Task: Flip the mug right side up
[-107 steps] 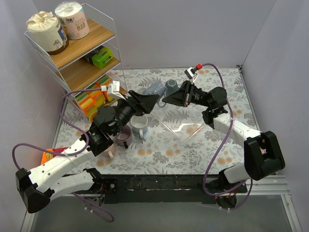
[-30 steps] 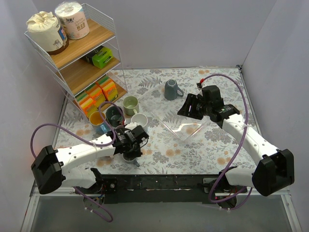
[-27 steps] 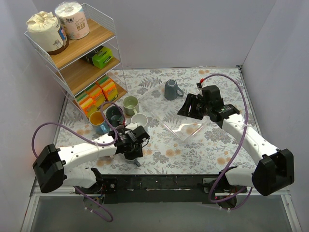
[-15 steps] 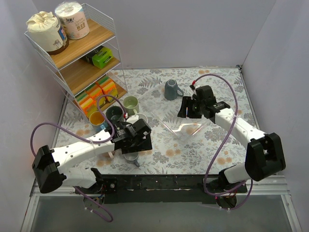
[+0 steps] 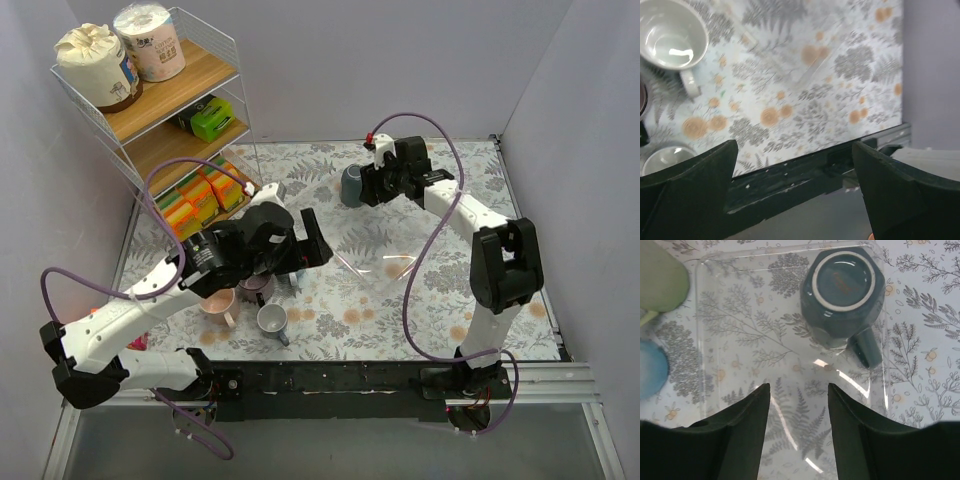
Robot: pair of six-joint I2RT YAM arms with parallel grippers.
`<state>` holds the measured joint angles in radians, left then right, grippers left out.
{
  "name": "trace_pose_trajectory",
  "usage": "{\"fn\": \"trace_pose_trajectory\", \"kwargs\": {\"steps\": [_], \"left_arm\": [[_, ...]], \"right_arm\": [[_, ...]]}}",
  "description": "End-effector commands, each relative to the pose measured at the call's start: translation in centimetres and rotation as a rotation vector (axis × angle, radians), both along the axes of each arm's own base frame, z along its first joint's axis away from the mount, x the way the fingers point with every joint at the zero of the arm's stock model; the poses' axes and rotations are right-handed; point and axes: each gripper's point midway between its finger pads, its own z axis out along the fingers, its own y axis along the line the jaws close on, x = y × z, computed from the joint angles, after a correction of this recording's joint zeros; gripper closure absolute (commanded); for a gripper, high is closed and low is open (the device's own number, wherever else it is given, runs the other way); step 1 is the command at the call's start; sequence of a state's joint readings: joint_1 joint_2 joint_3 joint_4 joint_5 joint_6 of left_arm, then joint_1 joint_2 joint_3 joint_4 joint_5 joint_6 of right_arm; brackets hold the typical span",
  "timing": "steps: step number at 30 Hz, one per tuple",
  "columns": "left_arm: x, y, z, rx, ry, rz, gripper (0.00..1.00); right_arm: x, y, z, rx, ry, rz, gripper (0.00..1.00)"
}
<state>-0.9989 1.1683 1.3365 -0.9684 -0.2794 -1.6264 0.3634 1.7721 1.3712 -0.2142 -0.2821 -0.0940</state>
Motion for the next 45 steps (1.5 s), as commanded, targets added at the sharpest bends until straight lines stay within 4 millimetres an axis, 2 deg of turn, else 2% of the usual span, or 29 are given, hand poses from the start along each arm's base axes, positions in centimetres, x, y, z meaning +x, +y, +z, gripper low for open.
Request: {"fn": "trace_pose_trajectory", "kwargs": {"steps": [1,4,10,15,16,17,18,19,20,24,25,27,28,37,45], "left_arm": [[2.1,-0.5,4.9,-0.081,-0.122,-0.005,0.02],[2.6,-1.2,4.3,-0.086,-0.087,-0.018,0.02],[3.9,-0.9,4.2,-0.137,-0.064,-0.013,0.02],[5.0,-0.1,4.0,-0.149,-0.054,-0.008,0.02],[5.0,-0.1,4.0,-0.146,-0.051,-0.011,0.02],[5.1,-0.1,3.7,-0.141,-0.047,-0.013,0.02],[5.2,-0.1,3.6,-0.138,-0.044,-0.013,0.02],[5.1,-0.1,3.7,-0.138,-0.044,-0.014,0.02],[5.2,0.0,3.4,-0.133,-0.038,-0.012,0.02],[5.3,-0.1,3.2,-0.135,-0.028,-0.013,0.02],[5.4,-0.1,3.2,-0.132,-0.028,-0.014,0.02],[5.6,-0.1,2.9,-0.123,-0.022,-0.01,0.02],[5.6,-0.1,3.0,-0.123,-0.022,-0.012,0.02],[6.3,-0.3,2.3,-0.104,-0.007,-0.013,0.02],[6.7,-0.2,1.7,-0.095,-0.001,-0.006,0.02]], "right_arm": [[4.0,-0.4,0.4,-0.041,-0.111,0.061,0.43],[5.4,-0.5,1.3,-0.034,-0.177,0.039,0.43],[7.5,-0.8,0.5,-0.05,-0.196,0.036,0.44],[8.1,-0.5,0.6,-0.029,-0.213,0.107,0.44],[8.0,-0.5,-0.3,-0.036,-0.189,0.121,0.44],[8.5,-0.6,0.5,-0.031,-0.198,0.131,0.44],[8.4,-0.4,0.3,-0.021,-0.179,0.156,0.44],[8.3,-0.7,-0.8,-0.026,-0.128,0.159,0.45],[8.9,-1.1,-0.3,-0.023,-0.133,0.155,0.46],[9.6,-1.5,-0.8,-0.031,-0.143,0.168,0.46],[9.5,-1.5,-1.4,-0.037,-0.126,0.174,0.46],[9.7,-1.4,-1.4,-0.035,-0.125,0.199,0.47],[9.4,-1.3,-2.3,-0.035,-0.094,0.214,0.48],[7.6,-0.4,-4.9,-0.003,-0.008,0.291,0.52],[8.2,-0.5,-5.3,-0.018,-0.029,0.275,0.56]]}}
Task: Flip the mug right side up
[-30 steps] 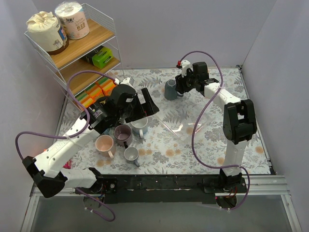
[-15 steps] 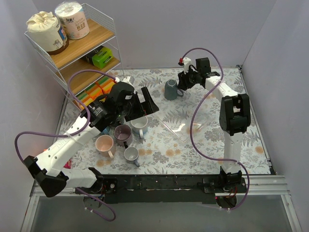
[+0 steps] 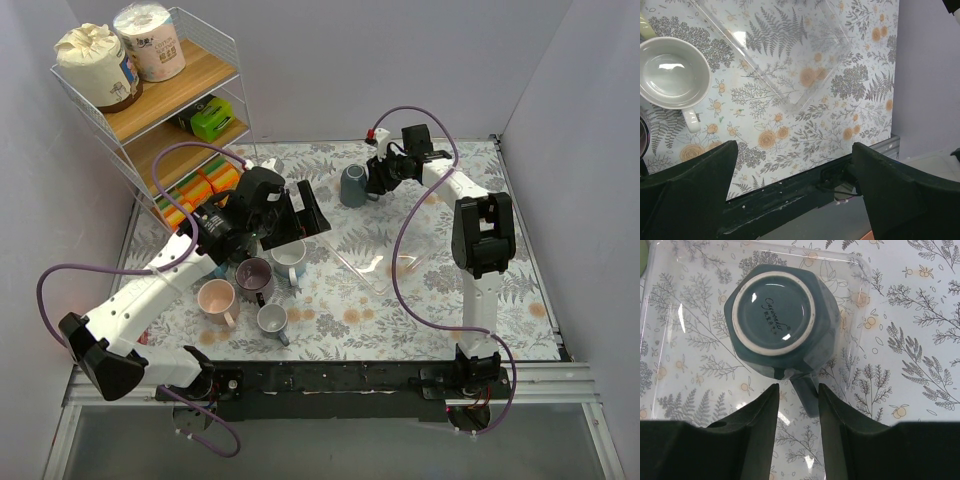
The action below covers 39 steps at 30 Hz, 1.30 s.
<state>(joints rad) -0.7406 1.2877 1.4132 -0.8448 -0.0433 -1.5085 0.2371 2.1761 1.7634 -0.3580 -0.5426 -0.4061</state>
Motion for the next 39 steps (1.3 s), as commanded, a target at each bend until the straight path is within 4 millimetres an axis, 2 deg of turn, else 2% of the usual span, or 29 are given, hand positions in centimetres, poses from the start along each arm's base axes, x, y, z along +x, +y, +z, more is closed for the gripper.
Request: {"fn": "trace_pose_trajectory", "kwargs": {"steps": [1,8,13,15,18,19,21,26,32,33,35,36,37,38,39], "left_arm": [[0.0,0.2,0.4,-0.005,-0.011,-0.008,0.02],[0.1,0.3,0.1,-0.008,-0.005,-0.005,0.02],[0.0,0.5,0.2,-0.017,-0.007,0.001,0.02],[-0.1,0.5,0.0,-0.019,-0.003,0.005,0.02],[-0.2,0.6,-0.1,-0.024,0.001,0.008,0.02],[-0.1,0.6,-0.1,-0.024,-0.001,0.011,0.02],[-0.2,0.6,-0.2,-0.026,0.001,0.009,0.02],[-0.2,0.6,-0.3,-0.035,0.002,0.009,0.02],[-0.1,0.2,-0.1,-0.054,-0.007,0.003,0.02],[0.0,0.1,-0.1,-0.057,-0.009,0.0,0.02],[0.2,-0.1,-0.1,-0.067,-0.02,-0.002,0.02],[0.3,-0.2,-0.2,-0.07,-0.024,-0.003,0.02],[0.0,-0.6,0.0,-0.09,-0.022,-0.026,0.02],[0.0,-0.7,-0.1,-0.093,-0.021,-0.03,0.02],[0.0,-0.9,-0.1,-0.098,-0.025,-0.041,0.02]], "right_arm": [[0.6,0.7,0.2,0.011,-0.024,0.022,0.56],[1.1,1.6,-1.2,-0.045,-0.038,0.001,0.53],[1.5,1.6,-0.1,-0.038,-0.072,-0.024,0.74],[1.7,1.7,0.7,-0.026,-0.098,-0.032,0.74],[1.8,1.6,0.8,-0.028,-0.1,-0.042,0.73],[1.8,1.5,0.8,-0.029,-0.101,-0.044,0.79],[1.8,1.5,0.8,-0.033,-0.095,-0.044,0.98],[1.1,1.6,1.4,-0.023,-0.076,-0.044,0.99],[-0.9,2.1,5.1,0.063,-0.048,-0.068,0.99],[-1.5,2.4,6.7,0.096,-0.056,-0.06,0.99],[-2.8,2.7,7.6,0.142,-0.014,-0.073,0.99],[-3.6,2.9,9.6,0.176,-0.032,-0.063,0.99],[-4.5,2.7,9.1,0.189,-0.002,-0.072,0.99],[-5.0,3.1,10.2,0.233,0.003,-0.088,0.99],[-5.9,3.1,12.2,0.267,-0.023,-0.082,0.99]]}}
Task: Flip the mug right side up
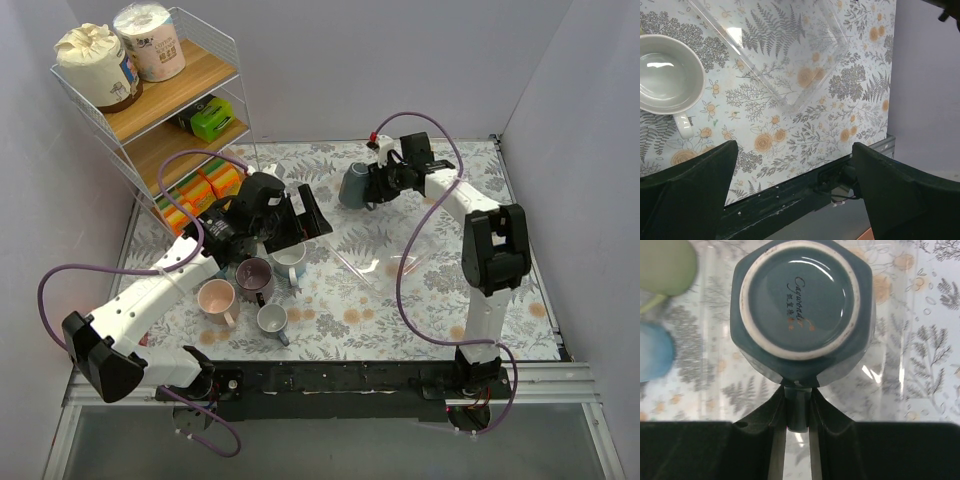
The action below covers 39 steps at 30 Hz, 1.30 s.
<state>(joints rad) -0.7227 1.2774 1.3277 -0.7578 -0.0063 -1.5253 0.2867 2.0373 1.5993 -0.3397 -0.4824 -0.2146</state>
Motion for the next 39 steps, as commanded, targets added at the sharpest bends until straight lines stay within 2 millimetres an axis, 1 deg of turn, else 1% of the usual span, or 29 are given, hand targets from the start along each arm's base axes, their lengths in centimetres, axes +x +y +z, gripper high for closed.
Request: {"fn": "trace_pose_trajectory", "kwargs": {"steps": [1,2,3,4,5,6,7,8,9,10,11,12,13,15,16,18,19,21,22,23,25,26,27,28,32,34,36,37,39], "left_arm": [[-0.2,-0.6,1.6,-0.072,-0.052,-0.044,0.02],[-0.2,-0.8,1.6,-0.073,-0.055,-0.048,0.02],[-0.1,-0.9,1.7,-0.076,-0.063,-0.056,0.02],[-0.1,-1.2,2.0,-0.091,-0.074,-0.072,0.02],[0.0,-1.3,2.1,-0.097,-0.084,-0.077,0.02],[0.0,-1.4,1.9,-0.099,-0.087,-0.081,0.02],[0.1,-1.8,2.3,-0.117,-0.108,-0.097,0.02],[0.1,-2.1,2.5,-0.129,-0.12,-0.11,0.02],[-0.1,-2.1,2.4,-0.14,-0.132,-0.123,0.02],[0.1,-2.6,3.5,-0.179,-0.182,-0.144,0.02],[0.0,-2.9,4.1,-0.203,-0.212,-0.163,0.02],[-0.3,-2.9,5.0,-0.233,-0.249,-0.18,0.02],[-0.1,-3.4,5.9,-0.276,-0.308,-0.196,0.02],[-0.7,-4.0,7.1,-0.331,-0.364,-0.246,0.02],[-0.8,-4.2,8.2,-0.372,-0.416,-0.262,0.02],[-1.1,-4.7,9.2,-0.413,-0.457,-0.297,0.02],[-1.0,-5.0,10.5,-0.451,-0.506,-0.306,0.02],[-1.3,-5.4,11.1,-0.487,-0.534,-0.333,0.02],[-1.4,-5.6,12.5,-0.525,-0.589,-0.347,0.02],[-1.4,-5.8,12.6,-0.537,-0.604,-0.358,0.03],[-1.7,-6.2,14.0,-0.579,-0.663,-0.391,0.05],[-1.4,-6.4,14.2,-0.586,-0.669,-0.394,0.05],[-1.3,-6.6,14.4,-0.597,-0.673,-0.394,0.06],[-1.3,-6.7,15.2,-0.621,-0.701,-0.397,0.07],[-0.6,-7.3,16.9,-0.67,-0.739,-0.389,0.11],[0.6,-7.4,17.5,-0.696,-0.755,-0.338,0.18],[1.4,-7.4,17.5,-0.704,-0.761,-0.299,0.2],[1.5,-7.3,18.2,-0.718,-0.783,-0.288,0.2],[1.5,-7.5,18.6,-0.725,-0.797,-0.302,0.2]], "right_arm": [[-2.1,2.0,12.0,0.255,-0.158,0.006,0.99],[-2.9,2.1,12.1,0.294,-0.128,-0.009,0.99],[-3.9,2.2,13.9,0.326,-0.145,0.006,0.99],[-4.5,2.3,14.6,0.348,-0.144,0.005,0.99],[-5.2,2.4,14.7,0.387,-0.121,-0.009,0.99],[-6.3,2.4,16.8,0.426,-0.145,0.007,0.99],[-6.9,2.4,17.4,0.451,-0.143,0.003,0.99],[-7.3,2.6,19.0,0.51,-0.138,-0.016,0.99],[-8.7,2.6,20.1,0.552,-0.129,-0.001,0.99],[-9.5,2.8,21.1,0.59,-0.122,0.011,0.99],[-10.2,3.0,23.0,0.668,-0.112,0.009,0.99],[-11.8,3.0,23.5,0.712,-0.093,0.022,0.99],[-12.6,3.1,24.4,0.755,-0.087,0.035,0.99],[-14.4,3.0,27.5,0.868,-0.085,0.052,0.99],[-15.0,2.9,27.7,0.888,-0.073,0.054,0.99],[-16.3,2.7,30.1,0.956,-0.082,0.07,0.99],[-16.7,2.6,30.6,0.978,-0.063,0.069,0.99],[-17.5,2.2,32.3,1.012,-0.098,0.073,0.99],[-17.9,2.2,32.9,1.035,-0.074,0.074,0.99],[-18.4,2.1,33.9,1.062,-0.095,0.09,0.99],[-19.0,2.0,34.8,1.114,-0.043,0.1,0.99],[-19.7,1.9,35.8,1.144,-0.075,0.143,0.99],[-19.9,1.8,36.3,1.164,-0.07,0.151,0.99],[-20.5,1.7,37.1,1.196,-0.06,0.171,0.99],[-21.2,1.4,38.2,1.254,-0.052,0.187,0.99],[-21.7,1.3,38.9,1.279,-0.063,0.206,0.99],[-21.8,1.1,39.2,1.295,-0.07,0.205,0.99],[-21.9,1.1,39.3,1.298,-0.072,0.209,0.99],[-21.8,1.1,39.2,1.302,-0.068,0.202,0.99]]}}
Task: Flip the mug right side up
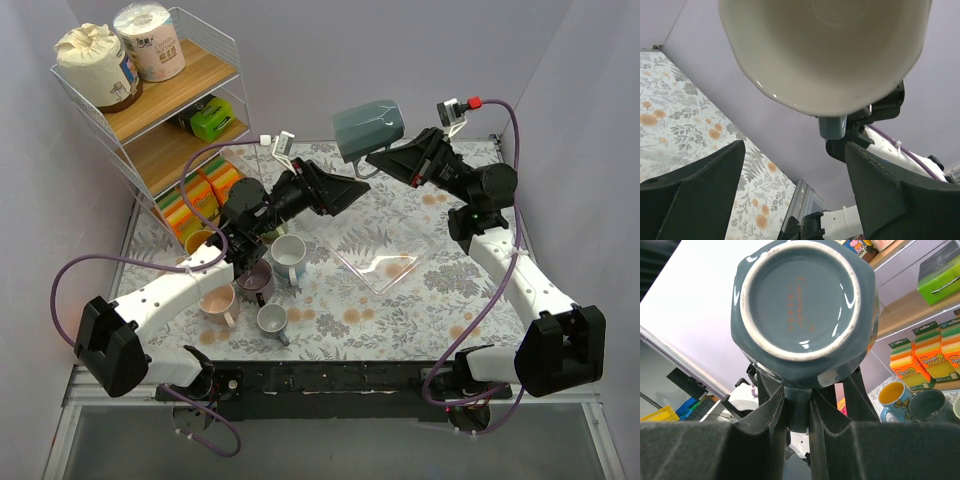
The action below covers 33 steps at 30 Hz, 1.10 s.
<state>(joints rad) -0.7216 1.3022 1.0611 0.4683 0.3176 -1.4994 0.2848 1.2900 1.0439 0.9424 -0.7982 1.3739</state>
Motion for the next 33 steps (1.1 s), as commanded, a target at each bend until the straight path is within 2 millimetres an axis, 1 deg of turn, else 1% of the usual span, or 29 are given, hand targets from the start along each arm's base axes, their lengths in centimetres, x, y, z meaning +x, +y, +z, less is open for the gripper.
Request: {"fn": "trace_pose_trajectory", "kwargs": {"steps": [1,4,5,6,8,11,12,16,21,25,26,28,29,32,33], "left_arm": [[0.1,0.7,5.1,-0.117,-0.11,0.024,0.2],[-0.4,0.6,5.6,-0.139,-0.125,-0.003,0.2],[-0.4,0.6,5.3,-0.145,-0.112,-0.007,0.2],[-0.5,0.8,5.7,-0.161,-0.12,-0.002,0.2],[-0.2,0.8,5.7,-0.169,-0.107,0.006,0.21],[0.1,0.5,5.8,-0.182,-0.092,0.001,0.37],[0.2,0.4,5.8,-0.189,-0.072,-0.004,0.45],[0.1,-0.1,5.5,-0.195,-0.049,-0.042,0.47],[-0.2,-0.4,5.3,-0.205,-0.03,-0.068,0.53],[0.0,-0.7,5.2,-0.193,-0.017,-0.073,0.69],[-0.1,-0.7,5.1,-0.19,-0.015,-0.075,0.79],[0.2,-0.8,4.9,-0.183,-0.004,-0.07,0.9],[0.2,-0.8,4.8,-0.18,0.001,-0.067,1.0],[0.5,-0.5,4.8,-0.18,0.014,-0.048,1.0],[0.8,-0.5,4.4,-0.17,0.027,-0.031,1.0]], "right_arm": [[-2.9,-1.1,4.3,0.118,-0.162,-0.006,0.99],[-2.8,-0.9,4.0,0.113,-0.159,-0.012,0.99],[-2.7,-0.9,3.9,0.112,-0.154,-0.013,0.99],[-2.7,-0.8,3.7,0.112,-0.152,-0.014,0.99],[-2.7,-0.8,3.7,0.12,-0.153,-0.016,0.99],[-2.7,-0.6,3.6,0.118,-0.158,-0.015,0.99],[-2.9,-0.5,3.6,0.119,-0.167,-0.012,0.99],[-2.8,-0.2,3.2,0.095,-0.196,-0.02,0.99],[-2.6,0.2,2.5,0.066,-0.199,-0.026,0.99],[-2.4,0.4,1.8,0.048,-0.194,-0.03,0.99],[-2.3,0.4,1.7,0.046,-0.19,-0.029,0.99],[-2.3,0.4,1.6,0.045,-0.19,-0.03,0.99],[-2.4,0.5,1.6,0.044,-0.192,-0.03,0.99],[-2.3,0.5,1.4,0.032,-0.19,-0.032,0.99],[-2.3,0.5,1.3,0.024,-0.197,-0.038,0.99]]}}
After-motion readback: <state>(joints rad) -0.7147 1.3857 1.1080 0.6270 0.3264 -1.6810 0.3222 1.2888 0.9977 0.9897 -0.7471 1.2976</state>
